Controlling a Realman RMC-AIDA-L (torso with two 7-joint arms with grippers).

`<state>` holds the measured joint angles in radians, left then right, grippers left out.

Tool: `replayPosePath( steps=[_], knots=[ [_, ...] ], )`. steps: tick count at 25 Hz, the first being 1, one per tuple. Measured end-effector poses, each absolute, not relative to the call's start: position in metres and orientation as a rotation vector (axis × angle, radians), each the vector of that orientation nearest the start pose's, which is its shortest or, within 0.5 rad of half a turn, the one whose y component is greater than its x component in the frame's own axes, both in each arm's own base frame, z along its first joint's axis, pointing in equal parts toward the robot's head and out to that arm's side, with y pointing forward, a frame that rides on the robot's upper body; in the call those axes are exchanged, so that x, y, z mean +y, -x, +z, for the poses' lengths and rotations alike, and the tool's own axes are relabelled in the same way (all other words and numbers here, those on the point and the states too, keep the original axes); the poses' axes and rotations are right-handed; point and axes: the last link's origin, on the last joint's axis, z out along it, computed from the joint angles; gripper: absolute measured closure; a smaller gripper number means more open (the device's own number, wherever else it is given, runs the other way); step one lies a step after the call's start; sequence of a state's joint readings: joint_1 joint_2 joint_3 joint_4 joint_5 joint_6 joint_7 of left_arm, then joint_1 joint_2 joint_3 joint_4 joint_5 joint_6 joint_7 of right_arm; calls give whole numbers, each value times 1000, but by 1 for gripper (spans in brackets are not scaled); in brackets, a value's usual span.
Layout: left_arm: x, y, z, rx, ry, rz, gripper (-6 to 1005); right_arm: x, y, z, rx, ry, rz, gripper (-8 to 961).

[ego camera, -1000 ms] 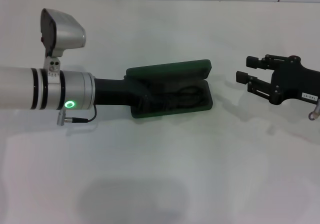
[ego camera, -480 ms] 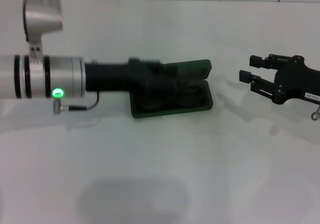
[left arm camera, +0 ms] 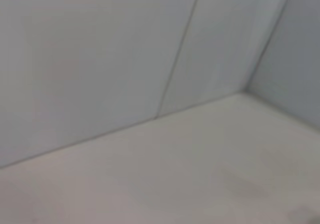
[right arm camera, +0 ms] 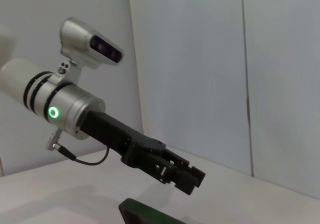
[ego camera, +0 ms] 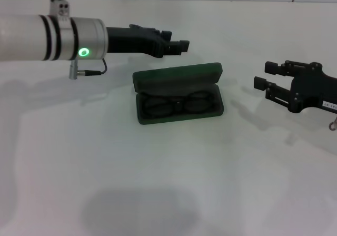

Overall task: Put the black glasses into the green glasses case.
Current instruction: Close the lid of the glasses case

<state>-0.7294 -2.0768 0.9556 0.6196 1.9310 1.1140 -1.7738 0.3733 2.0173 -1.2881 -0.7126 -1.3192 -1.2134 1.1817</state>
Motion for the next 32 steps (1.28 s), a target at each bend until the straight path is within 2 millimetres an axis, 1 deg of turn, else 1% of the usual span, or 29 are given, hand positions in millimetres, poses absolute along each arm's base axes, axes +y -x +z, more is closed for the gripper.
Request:
replayPosePath(
  steps=[4,10,14,20,25,32],
  knots=[
    [411,208,-36,-882,2588,-442,378,336,-257,-9,426,2514,763,522],
    [412,212,-36,-905,2559,-427,378,335,-258,-8,428,2509,764,522],
    [413,217,-40,-908,2546,-389,378,334,-256,-8,419,2517,775,523],
    [405,216,-51,-879,2611,-330,377,335,-256,-5,417,2511,779,523],
    [401,214,-55,-854,2656,-310,377,334,-259,-3,427,2503,792,523],
    [392,219,-62,-817,2698,-258,376,333,-259,-3,427,2505,791,523]
  ],
)
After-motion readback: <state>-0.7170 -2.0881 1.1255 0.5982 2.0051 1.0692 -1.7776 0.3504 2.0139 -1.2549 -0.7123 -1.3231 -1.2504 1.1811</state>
